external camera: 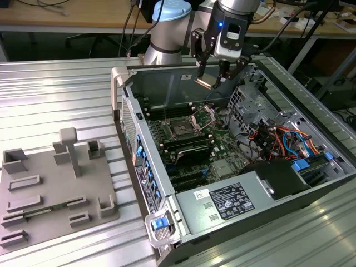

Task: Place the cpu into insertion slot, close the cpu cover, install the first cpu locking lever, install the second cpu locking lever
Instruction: 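Place the cpu into insertion slot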

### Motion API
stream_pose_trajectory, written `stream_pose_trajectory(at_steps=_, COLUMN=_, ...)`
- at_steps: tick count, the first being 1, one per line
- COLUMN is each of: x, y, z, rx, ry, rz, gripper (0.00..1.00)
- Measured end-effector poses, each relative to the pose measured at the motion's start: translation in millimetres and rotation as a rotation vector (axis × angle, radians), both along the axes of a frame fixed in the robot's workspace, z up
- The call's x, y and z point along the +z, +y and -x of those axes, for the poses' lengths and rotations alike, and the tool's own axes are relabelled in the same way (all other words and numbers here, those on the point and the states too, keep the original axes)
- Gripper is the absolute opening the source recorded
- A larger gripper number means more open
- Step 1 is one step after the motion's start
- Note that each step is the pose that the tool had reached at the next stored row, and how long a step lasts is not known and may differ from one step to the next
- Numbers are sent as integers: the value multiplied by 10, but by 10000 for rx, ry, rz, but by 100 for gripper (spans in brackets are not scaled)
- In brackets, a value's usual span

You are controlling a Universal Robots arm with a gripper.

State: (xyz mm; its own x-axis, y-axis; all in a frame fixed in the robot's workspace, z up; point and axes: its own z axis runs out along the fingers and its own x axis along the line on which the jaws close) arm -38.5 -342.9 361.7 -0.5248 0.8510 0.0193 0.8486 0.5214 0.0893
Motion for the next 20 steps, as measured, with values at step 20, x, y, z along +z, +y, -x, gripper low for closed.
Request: stream_pose_trajectory(at_steps=20, x=-2, y=0, z=0, rx=-919, ry=0, rz=0, gripper=55)
